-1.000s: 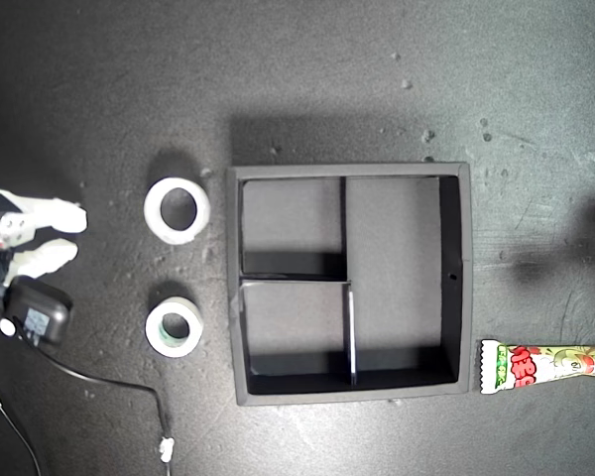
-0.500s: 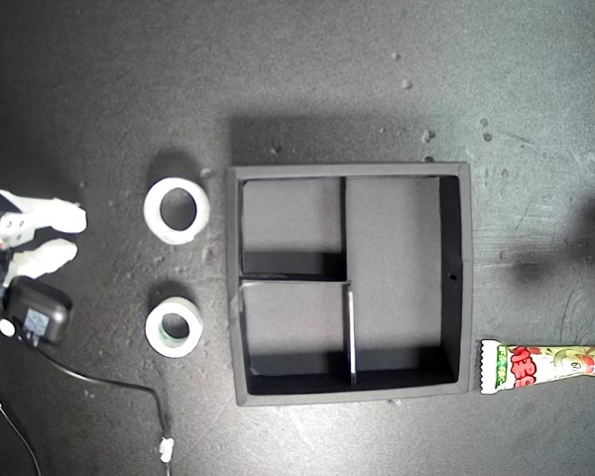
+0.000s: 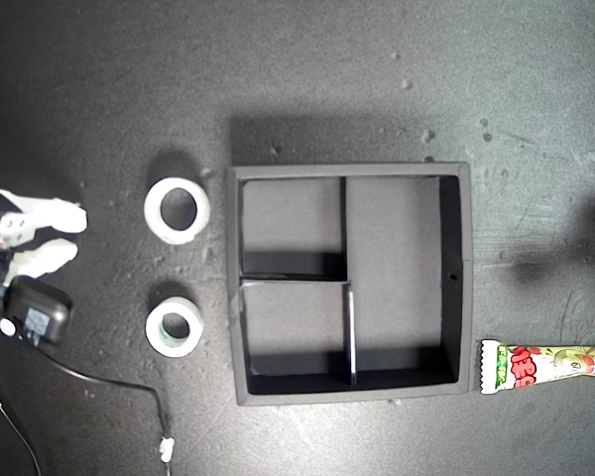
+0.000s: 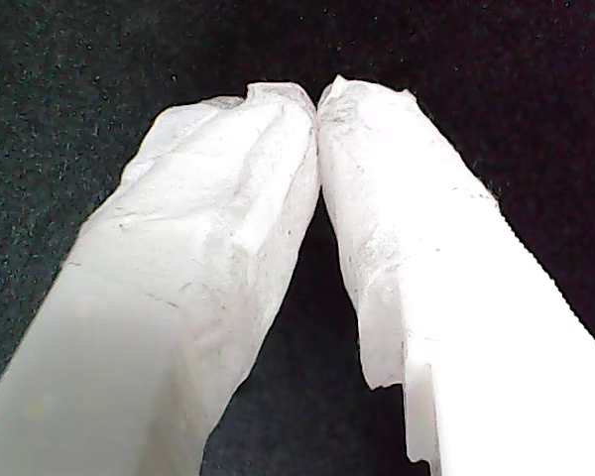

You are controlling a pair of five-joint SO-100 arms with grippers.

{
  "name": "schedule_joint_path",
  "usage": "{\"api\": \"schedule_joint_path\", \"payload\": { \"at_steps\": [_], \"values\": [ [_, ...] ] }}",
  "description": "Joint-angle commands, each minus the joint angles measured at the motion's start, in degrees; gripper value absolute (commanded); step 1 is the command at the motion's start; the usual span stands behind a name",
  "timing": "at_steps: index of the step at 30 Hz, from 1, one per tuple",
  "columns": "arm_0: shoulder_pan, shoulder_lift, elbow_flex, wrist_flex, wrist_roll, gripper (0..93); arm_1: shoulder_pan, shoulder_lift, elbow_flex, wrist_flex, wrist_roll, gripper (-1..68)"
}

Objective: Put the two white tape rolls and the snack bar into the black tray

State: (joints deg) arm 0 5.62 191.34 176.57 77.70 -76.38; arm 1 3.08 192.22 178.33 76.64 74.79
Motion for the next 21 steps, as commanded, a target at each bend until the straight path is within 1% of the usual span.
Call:
{"api": "schedule_joint_path", "payload": {
  "at_steps": [1, 16, 17, 18, 20, 21],
  "values": [
    [-1.05, 2.72, 3.25, 2.29, -0.7, 7.5, 0.0, -0.26, 0.7, 0.18, -13.1, 0.0],
    [-1.05, 2.72, 3.25, 2.29, -0.7, 7.5, -0.18, -0.26, 0.7, 0.18, -13.1, 0.0],
    [-1.23, 2.72, 3.25, 2.2, -4.13, 7.5, -0.18, -0.26, 0.7, 0.18, -13.1, 0.0],
    [-1.41, 2.72, 3.25, 2.2, -9.84, 7.5, -0.18, -0.26, 0.7, 0.18, -13.1, 0.0],
    [0.35, 2.72, 3.25, 0.26, -11.34, 7.5, -0.18, -0.26, 0.7, 0.18, -12.57, 0.0],
    [0.7, 2.64, 3.16, -0.7, -10.2, 7.5, 0.0, -0.26, 0.7, 0.18, -12.57, 0.0]
  ]
}}
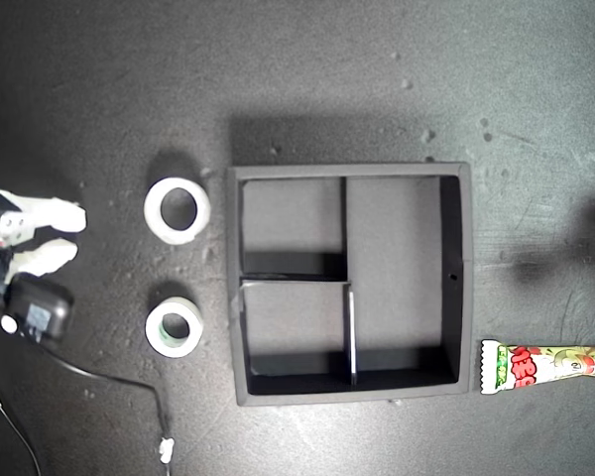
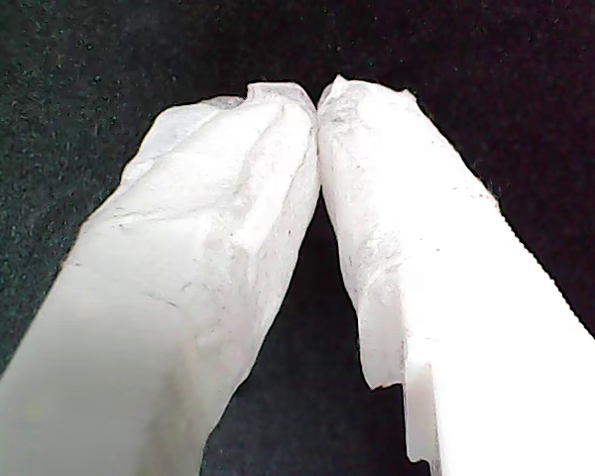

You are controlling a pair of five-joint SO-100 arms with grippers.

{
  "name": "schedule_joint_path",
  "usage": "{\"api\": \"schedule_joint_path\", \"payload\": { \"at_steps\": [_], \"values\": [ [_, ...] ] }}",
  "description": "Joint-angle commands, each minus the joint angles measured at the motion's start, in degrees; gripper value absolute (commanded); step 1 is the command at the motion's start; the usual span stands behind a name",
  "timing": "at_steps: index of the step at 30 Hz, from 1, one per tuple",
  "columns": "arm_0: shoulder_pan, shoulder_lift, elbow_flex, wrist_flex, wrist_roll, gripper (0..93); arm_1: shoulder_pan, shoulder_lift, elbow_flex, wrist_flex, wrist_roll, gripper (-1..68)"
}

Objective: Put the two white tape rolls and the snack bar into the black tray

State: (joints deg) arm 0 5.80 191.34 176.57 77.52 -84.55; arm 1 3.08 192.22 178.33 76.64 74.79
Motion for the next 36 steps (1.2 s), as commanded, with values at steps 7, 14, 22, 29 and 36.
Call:
{"api": "schedule_joint_path", "payload": {
  "at_steps": [7, 14, 22, 29, 36],
  "values": [
    [4.39, 2.55, 3.25, -25.4, 18.98, 6.7, 4.48, -0.26, 0.7, -1.41, -6.5, 0.0],
    [4.92, 2.46, -5.01, -39.55, 50.98, 1.4, -2.46, -0.26, 0.7, -14.15, -18.02, -0.1],
    [-9.67, -3.25, -17.67, -37.88, 52.38, 8.9, -5.36, -0.26, 0.7, -25.66, -34.19, -0.2],
    [-10.46, -39.29, -40.78, -27.86, 54.23, 8.8, -4.04, -0.26, 0.7, -34.45, -24.87, -0.2],
    [-6.24, -66.8, -49.31, -23.99, 53.26, 11.8, -3.25, -0.26, 0.7, -27.42, -15.03, -0.2]
  ]
}}
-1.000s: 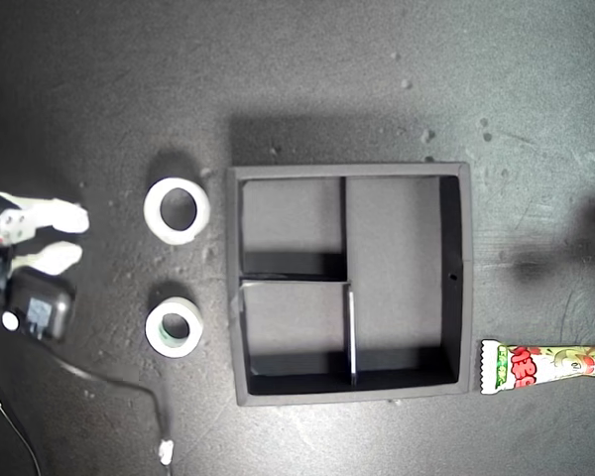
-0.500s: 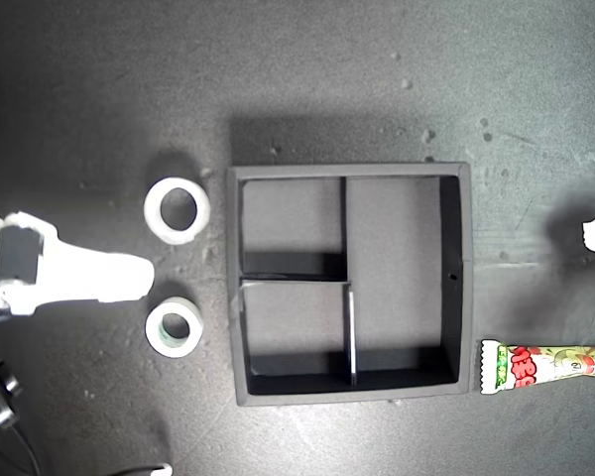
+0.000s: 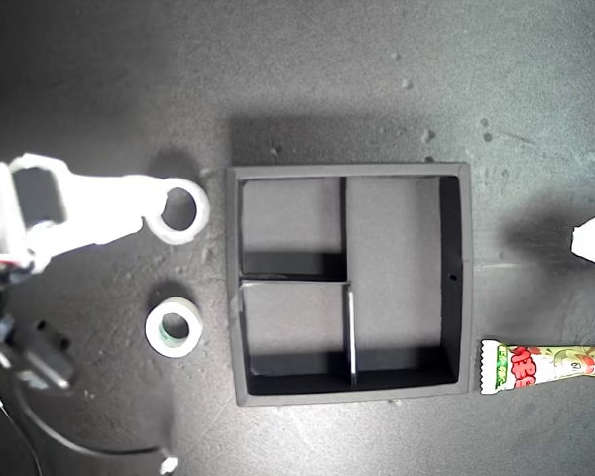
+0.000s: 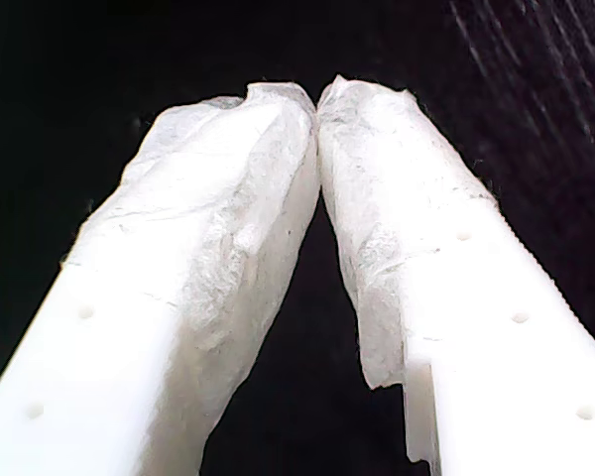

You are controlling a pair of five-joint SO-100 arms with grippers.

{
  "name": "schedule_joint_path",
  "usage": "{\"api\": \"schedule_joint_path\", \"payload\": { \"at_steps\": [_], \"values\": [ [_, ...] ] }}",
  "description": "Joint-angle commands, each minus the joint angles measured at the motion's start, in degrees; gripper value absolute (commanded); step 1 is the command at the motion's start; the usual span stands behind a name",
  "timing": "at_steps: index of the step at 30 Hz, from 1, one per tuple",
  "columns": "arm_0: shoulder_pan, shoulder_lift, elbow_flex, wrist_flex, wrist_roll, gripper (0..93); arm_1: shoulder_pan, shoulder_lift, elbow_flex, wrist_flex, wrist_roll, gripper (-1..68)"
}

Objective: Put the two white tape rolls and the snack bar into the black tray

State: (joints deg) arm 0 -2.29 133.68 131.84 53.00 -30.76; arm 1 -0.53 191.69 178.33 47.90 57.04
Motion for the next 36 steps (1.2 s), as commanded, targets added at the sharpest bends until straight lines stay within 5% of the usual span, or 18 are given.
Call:
{"api": "schedule_joint_path", "payload": {
  "at_steps": [1, 19, 25, 30, 36],
  "values": [
    [2.2, -12.22, -5.19, 0.62, -1.05, 12.1, 0.26, 0.26, 0.7, 1.67, 3.25, -0.2],
    [2.46, -28.83, -10.11, -2.9, -1.23, 12.8, -5.1, 0.26, 0.7, 3.16, 5.54, 0.6],
    [0.62, -40.78, -15.21, -3.69, -3.16, 0.9, 3.69, 0.26, 0.7, -6.86, 14.24, 3.2],
    [-2.46, -37.71, -20.92, 3.52, -4.48, 0.1, 12.66, 0.26, 0.62, -12.57, 22.59, 1.3],
    [-3.6, -34.19, -39.81, 15.29, -0.62, 0.1, 15.12, 0.26, -5.8, -22.68, -1.49, 0.0]
  ]
}}
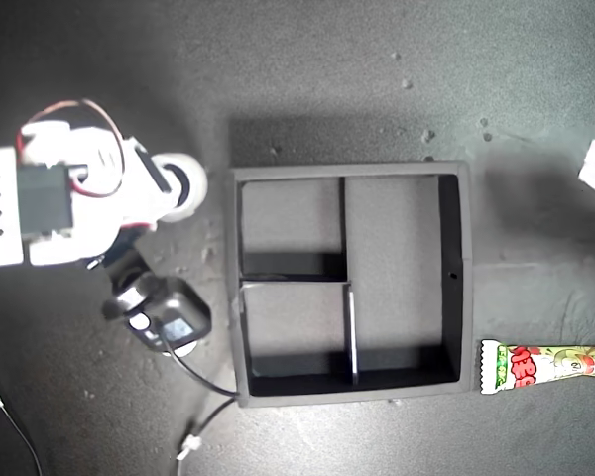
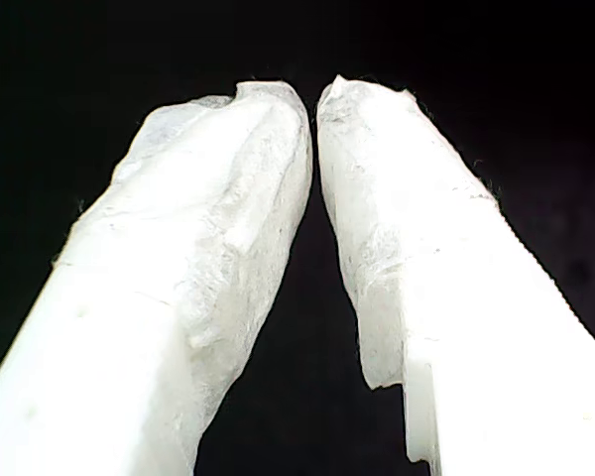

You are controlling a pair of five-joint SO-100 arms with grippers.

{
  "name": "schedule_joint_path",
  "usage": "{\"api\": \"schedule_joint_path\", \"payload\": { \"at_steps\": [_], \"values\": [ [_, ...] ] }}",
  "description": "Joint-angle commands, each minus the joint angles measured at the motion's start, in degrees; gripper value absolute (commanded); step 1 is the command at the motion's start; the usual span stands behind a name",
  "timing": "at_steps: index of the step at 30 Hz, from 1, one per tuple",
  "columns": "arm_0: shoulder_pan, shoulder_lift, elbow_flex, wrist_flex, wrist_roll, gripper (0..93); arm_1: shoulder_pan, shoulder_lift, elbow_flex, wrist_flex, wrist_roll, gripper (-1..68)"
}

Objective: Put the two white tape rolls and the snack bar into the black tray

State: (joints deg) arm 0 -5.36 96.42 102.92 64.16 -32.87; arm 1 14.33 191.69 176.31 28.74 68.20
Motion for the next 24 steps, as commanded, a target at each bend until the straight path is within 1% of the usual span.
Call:
{"api": "schedule_joint_path", "payload": {
  "at_steps": [1, 5, 6, 10, 12, 14, 16, 21, 24],
  "values": [
    [-0.35, 2.29, -14.94, 5.71, 1.76, 0.1, -0.53, 0.18, -6.15, -3.16, -16.96, 0.0],
    [1.23, -6.15, -31.9, 12.22, 2.11, 0.1, -7.03, -0.97, -16.88, 1.49, -30.85, 5.9],
    [1.93, -9.14, -36.21, 13.97, 2.11, 0.1, -8.79, -1.41, -18.63, 1.67, -32.7, 8.5],
    [4.31, -21.18, -52.82, 21.01, 2.02, 0.1, -13.45, -9.23, -25.49, 1.67, -35.6, 19.2],
    [5.19, -28.04, -62.84, 25.4, 2.02, 0.1, -15.29, -14.41, -29.0, 1.58, -35.68, 21.8],
    [6.33, -37.35, -77.17, 32.08, 1.93, 0.1, -18.28, -21.62, -33.75, 1.67, -34.89, 24.3],
    [7.38, -50.36, -98.53, 40.87, 1.05, 0.1, -21.53, -29.97, -39.46, 3.52, -31.38, 23.9],
    [8.7, -54.93, -97.29, 40.96, -0.62, 0.1, -28.65, -45.09, -49.75, 12.48, -15.38, 24.1],
    [9.23, -55.99, -95.98, 40.96, -1.58, 0.1, -31.9, -47.72, -47.37, 16.44, -0.35, 25.1]
  ]
}}
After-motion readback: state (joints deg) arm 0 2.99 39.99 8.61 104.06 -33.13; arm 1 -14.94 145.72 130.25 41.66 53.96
